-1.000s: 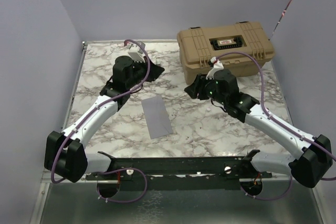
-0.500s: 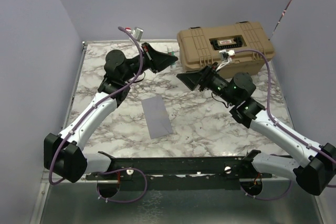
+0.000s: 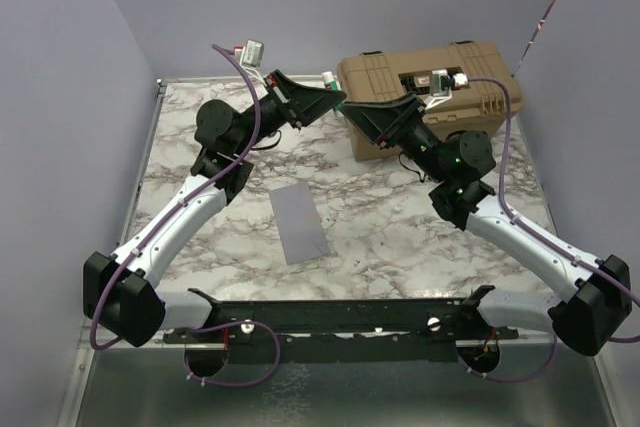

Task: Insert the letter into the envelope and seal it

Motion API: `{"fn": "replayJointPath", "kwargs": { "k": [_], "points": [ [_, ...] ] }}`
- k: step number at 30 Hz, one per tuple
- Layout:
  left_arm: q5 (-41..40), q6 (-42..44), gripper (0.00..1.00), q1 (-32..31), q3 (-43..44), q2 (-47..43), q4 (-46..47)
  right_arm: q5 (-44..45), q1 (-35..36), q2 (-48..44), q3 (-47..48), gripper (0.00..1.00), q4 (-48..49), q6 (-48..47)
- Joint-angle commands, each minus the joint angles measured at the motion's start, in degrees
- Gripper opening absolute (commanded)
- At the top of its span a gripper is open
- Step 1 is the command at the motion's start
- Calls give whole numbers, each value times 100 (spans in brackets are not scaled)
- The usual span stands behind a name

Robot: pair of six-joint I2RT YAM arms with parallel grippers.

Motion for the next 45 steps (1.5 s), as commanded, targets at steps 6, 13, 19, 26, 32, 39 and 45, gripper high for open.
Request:
{"fn": "replayJointPath", "kwargs": {
  "k": [6, 13, 19, 26, 32, 39, 45],
  "points": [
    [-283, -258, 0, -80, 210, 34, 387, -494, -25, 304, 262, 40, 310, 82],
    [-438, -220, 0, -80, 40, -80, 395, -453, -25, 327, 305, 16, 174, -157],
    [-812, 22, 0, -79, -43, -121, -249, -95, -20, 410, 1061, 1, -1972, -2825],
    [-1567, 431, 0, -80, 656, 191, -1839, 1040, -12, 773, 1347, 1, -2718, -6560],
    [-2525, 309, 0, -67, 1637, 583, -3651, 2014, 126, 1045, 1160, 1, -1920, -8877],
    [-2840, -200, 0, -62, 2503, 1100, -4957, 2481, 343, 1358, 1455, 26, -2262, -8865],
    [-2444, 844, 0, -54, 2562, 1061, -4401, 761, 320, 330, 1559, 73, -3686, -5043]
  ]
}}
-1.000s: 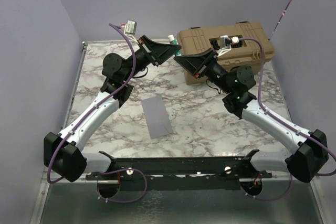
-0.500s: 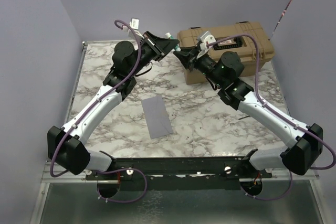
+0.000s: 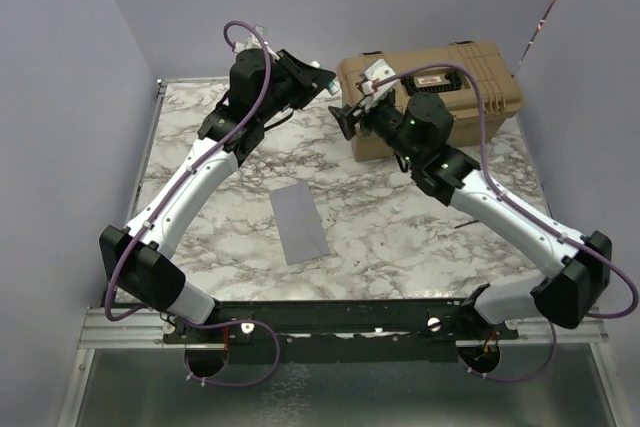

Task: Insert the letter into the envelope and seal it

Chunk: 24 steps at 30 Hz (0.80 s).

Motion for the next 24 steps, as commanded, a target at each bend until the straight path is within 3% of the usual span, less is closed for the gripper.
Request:
{"fn": "replayJointPath", "kwargs": {
  "k": [1, 4, 8, 12, 16, 21, 24],
  "points": [
    [312, 944, 0, 32, 69, -162, 560, -1030, -37, -1102, -403, 75, -575, 2861],
    [1196, 1655, 0, 30, -215, -306, 1368, -996, -50, -1821, -956, 79, -489, 4086],
    [2713, 1998, 0, 23, -711, -433, 2711, -854, -268, -2453, -1350, 86, -418, 5663],
    [3299, 2092, 0, 23, -748, -422, 3263, -426, -423, -2775, -1537, 89, -356, 6750],
    [3655, 1902, 0, 19, -609, -334, 3653, -8, -627, -2827, -1677, 89, -335, 7207],
    [3661, 1154, 0, -88, -528, -241, 4312, -1735, -1430, -2354, -1827, 89, 942, 8077],
    [3562, 995, 0, -141, -585, -300, 4392, -2599, -1588, -2048, -2015, 89, 2370, 8415]
  ]
}}
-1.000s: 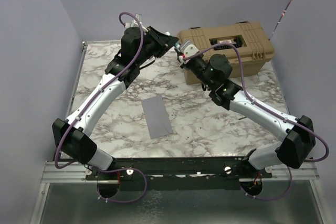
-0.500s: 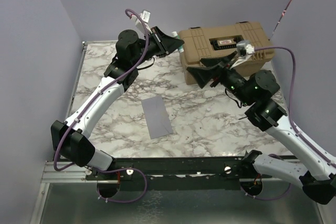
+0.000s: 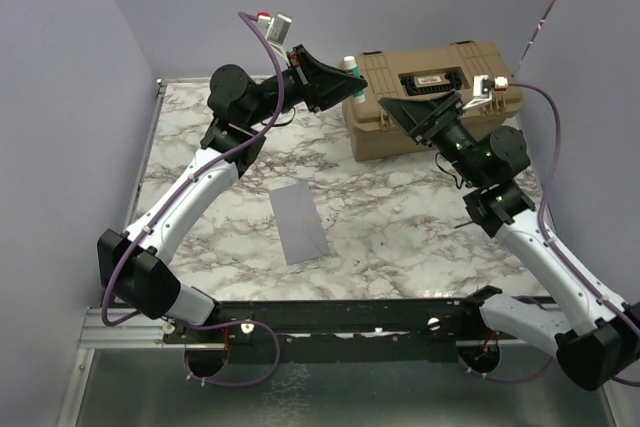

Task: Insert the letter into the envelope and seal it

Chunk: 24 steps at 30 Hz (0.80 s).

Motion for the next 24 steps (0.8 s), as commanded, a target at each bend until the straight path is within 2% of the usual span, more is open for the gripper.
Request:
{"fn": "replayJointPath", "kwargs": {
  "k": [1, 3, 7, 10, 14, 17, 22, 24],
  "points": [
    [102, -451, 0, -112, 84, -69, 633, -1565, -202, 430, -255, 87, 2267, 885],
    [-35, -590, 0, -156, 35, -119, 673, -1918, -208, 627, -231, 82, 2808, 984],
    [-289, -819, 0, -243, -36, -173, 687, -2367, -201, 874, -15, 73, 3240, 980],
    [-486, -869, 0, -275, -144, -230, 686, -2437, -203, 896, -56, 71, 3553, 1025],
    [-627, -947, 0, -341, -227, -264, 694, -2390, -205, 931, -24, 68, 3514, 1014],
    [-710, -916, 0, -425, -298, -277, 694, -2488, -206, 1115, 225, 57, 3181, 1121],
    [-817, -846, 0, -528, -359, -281, 694, -2472, -203, 1336, 246, 47, 3490, 1251],
    [-871, -844, 0, -548, -394, -294, 694, -2479, -205, 1358, 288, 33, 3508, 1222]
  ]
}}
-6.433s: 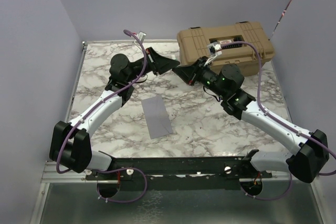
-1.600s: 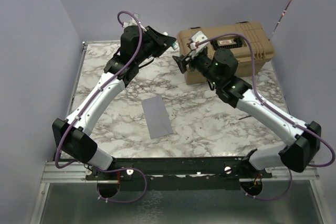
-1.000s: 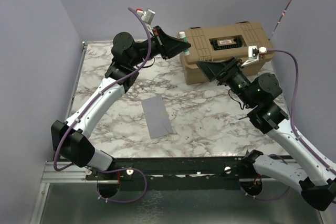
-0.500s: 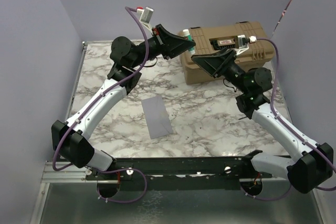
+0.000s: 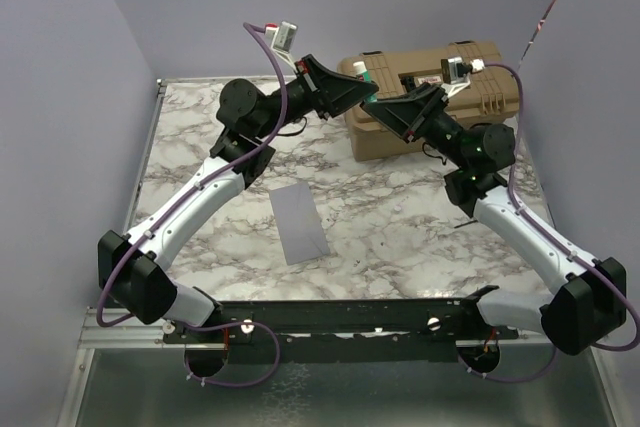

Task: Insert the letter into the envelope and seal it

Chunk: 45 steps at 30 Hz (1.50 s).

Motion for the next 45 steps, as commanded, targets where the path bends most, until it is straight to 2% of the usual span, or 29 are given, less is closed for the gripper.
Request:
{"fn": "replayJointPath", "kwargs": {
  "k": [1, 3, 6, 8, 13, 15, 17, 21, 25, 27, 31, 33, 35, 37, 39, 41, 43, 45],
  "points": [
    [-265, 45, 0, -65, -129, -168, 135, -191, 1, 77, 211, 27, 243, 31],
    [-340, 29, 0, -76, -171, -192, 135, -250, 2, 75, 248, 14, 161, -115],
    [-547, 10, 0, -94, -296, -248, 135, -313, 2, -20, 362, 2, -432, -865],
    [-877, 46, 0, -97, -433, -332, 65, -391, 2, -89, 563, 1, -1166, -1998],
    [-2203, 475, 0, -96, -823, -597, -321, -256, 9, -139, 944, 1, -3045, -5694],
    [-2361, 475, 0, -97, -784, -553, -353, 69, 18, -189, 960, 1, -3463, -7047],
    [-2392, 489, 0, -106, -691, -449, -388, 458, 73, -242, 960, 1, -3742, -7977],
    [-2470, 428, 0, -150, -518, -289, -433, 1936, 372, -272, 749, 1, -3652, -9597],
    [-2725, 1037, 0, -337, -62, -242, -948, 2434, 500, -208, 504, 1, -3201, -10234],
    [-2721, 1071, 0, -350, 46, -221, -1038, 2744, 606, -142, 390, 1, -2870, -10425],
    [-2638, 811, 0, -375, 100, -154, -1054, 4043, 1060, 122, 137, 1, -1910, -11295],
    [-2630, 799, 0, -377, 56, -155, -1007, 4269, 1099, 188, 192, 5, -1719, -11067],
    [-2568, 1079, 0, -376, 41, -181, -990, 4036, 1077, 116, 538, 23, -2585, -10385],
    [-2517, 1440, 0, -369, -32, -237, -997, 3174, 966, -20, 968, 46, -3626, -9566],
    [-2360, 1804, 0, -286, -112, -265, -979, 2311, 831, -195, 1122, 62, -4112, -8826],
    [-1891, 1962, 0, -102, -84, -219, -942, 1840, 748, -330, 1136, 69, -4342, -8160],
    [-1226, 1974, 0, 160, -35, -188, -859, 1272, 523, -331, 1278, 71, -4665, -7364],
    [-501, 2003, 0, 417, -76, -220, -624, 167, 23, -192, 1477, 71, -4804, -6136]
  ]
}}
